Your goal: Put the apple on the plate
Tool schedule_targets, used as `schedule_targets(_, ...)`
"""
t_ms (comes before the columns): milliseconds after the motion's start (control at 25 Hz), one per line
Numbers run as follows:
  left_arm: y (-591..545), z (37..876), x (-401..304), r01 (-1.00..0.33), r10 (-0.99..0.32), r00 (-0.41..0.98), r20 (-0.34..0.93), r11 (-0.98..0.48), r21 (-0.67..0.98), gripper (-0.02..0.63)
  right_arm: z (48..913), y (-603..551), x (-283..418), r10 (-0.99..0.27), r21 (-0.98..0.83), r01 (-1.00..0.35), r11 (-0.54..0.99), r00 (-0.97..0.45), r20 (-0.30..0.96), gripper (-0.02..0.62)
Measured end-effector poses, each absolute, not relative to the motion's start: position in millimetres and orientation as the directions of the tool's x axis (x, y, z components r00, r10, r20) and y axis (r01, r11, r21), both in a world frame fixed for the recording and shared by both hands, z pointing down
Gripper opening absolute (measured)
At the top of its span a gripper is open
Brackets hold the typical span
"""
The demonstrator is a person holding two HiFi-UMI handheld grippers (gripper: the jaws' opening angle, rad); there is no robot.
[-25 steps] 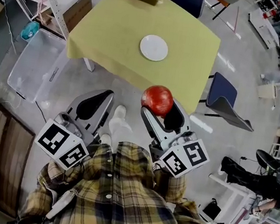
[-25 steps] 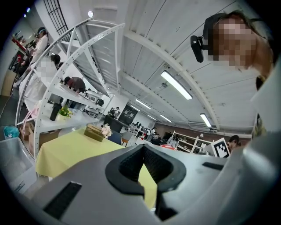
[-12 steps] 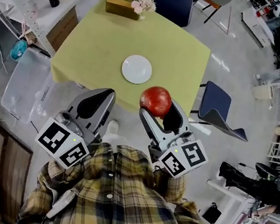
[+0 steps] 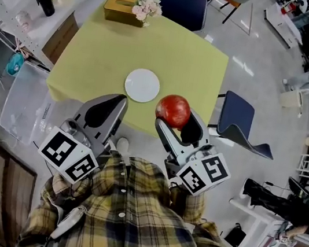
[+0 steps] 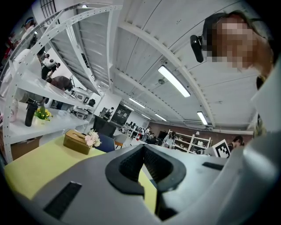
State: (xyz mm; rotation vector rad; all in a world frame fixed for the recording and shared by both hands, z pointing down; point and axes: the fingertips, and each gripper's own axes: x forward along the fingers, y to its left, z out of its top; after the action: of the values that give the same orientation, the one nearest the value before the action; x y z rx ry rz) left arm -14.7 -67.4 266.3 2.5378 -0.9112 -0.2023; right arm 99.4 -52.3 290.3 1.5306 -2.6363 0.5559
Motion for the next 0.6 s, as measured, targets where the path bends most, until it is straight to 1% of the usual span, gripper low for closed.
schedule_targets(240,-91,275,-11,-0.537,-0.591,0.806,0.027,-0.712,0.453,0.008,295,-75,100,-0.853,-0.304,-0.862,0.405,-0.476,0.213,0.336)
schedule_targets(600,-154,274,-21,-0.428,-0.455,0.889,0.047,-0.791,0.437,0.008,297,-125,78,-0.907,-0.337,-0.899,0.279,-0.363,0.216,0.336)
